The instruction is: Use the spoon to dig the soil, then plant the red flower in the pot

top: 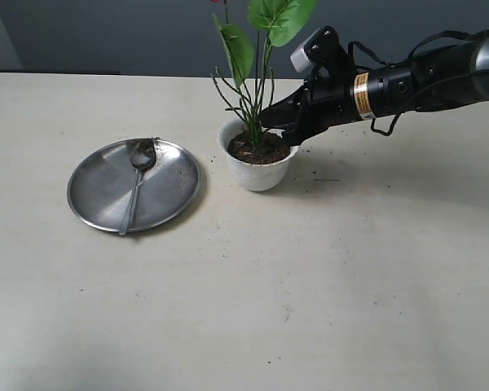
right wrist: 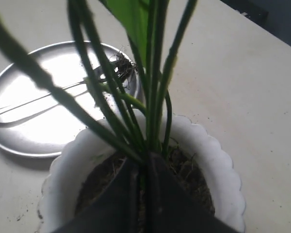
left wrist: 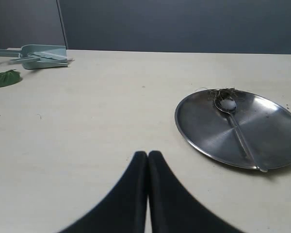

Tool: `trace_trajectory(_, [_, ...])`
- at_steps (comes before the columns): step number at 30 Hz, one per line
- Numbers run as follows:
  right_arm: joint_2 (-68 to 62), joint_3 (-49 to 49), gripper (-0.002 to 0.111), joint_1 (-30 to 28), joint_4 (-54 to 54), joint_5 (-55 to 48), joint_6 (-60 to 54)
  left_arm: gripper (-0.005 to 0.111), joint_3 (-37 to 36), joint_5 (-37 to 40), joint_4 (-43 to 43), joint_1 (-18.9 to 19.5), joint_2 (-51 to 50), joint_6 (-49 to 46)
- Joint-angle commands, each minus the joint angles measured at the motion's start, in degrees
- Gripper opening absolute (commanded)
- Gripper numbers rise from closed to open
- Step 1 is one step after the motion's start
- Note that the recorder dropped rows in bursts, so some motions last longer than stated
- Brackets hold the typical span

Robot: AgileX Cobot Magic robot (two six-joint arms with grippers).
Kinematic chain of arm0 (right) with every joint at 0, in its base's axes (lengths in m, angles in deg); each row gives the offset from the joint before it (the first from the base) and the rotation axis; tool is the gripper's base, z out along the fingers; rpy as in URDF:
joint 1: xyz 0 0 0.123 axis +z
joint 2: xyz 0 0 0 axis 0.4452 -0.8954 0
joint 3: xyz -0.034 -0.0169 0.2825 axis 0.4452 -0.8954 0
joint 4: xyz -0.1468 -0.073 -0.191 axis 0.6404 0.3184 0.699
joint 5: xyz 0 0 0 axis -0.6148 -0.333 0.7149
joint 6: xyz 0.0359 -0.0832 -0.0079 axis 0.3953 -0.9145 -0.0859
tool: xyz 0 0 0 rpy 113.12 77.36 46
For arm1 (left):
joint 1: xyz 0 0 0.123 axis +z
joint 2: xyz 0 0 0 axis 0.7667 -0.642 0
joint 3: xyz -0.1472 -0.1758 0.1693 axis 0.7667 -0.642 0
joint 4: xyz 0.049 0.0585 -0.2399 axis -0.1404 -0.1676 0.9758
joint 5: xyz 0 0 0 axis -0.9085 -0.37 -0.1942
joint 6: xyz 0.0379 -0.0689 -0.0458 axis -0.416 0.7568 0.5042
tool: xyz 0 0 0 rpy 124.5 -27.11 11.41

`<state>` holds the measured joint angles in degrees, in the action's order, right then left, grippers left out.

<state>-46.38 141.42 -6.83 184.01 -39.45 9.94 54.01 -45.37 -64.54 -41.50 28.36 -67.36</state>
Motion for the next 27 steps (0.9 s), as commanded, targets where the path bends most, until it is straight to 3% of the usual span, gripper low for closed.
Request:
trace_trajectory(1, [-1.2,-1.3,-0.001,-0.2,4.5,-3.0,0.8,0.0,-0.3,-0.4,0.3,-0.2,0.3,0.1])
trace_trajectory(16, [-2.6,-3.5,-0.001,-0.2,4.5,-4.8,1.7,0.0,-0.3,-0.4,0.3,-0.2,0.3,0.1])
trace_trajectory(27, [-0.9,-6.1,-0.001,-0.2,4.5,-12.4,1.5,0.0,-0.3,-0.4,0.3,-0.2,0.3,0.1])
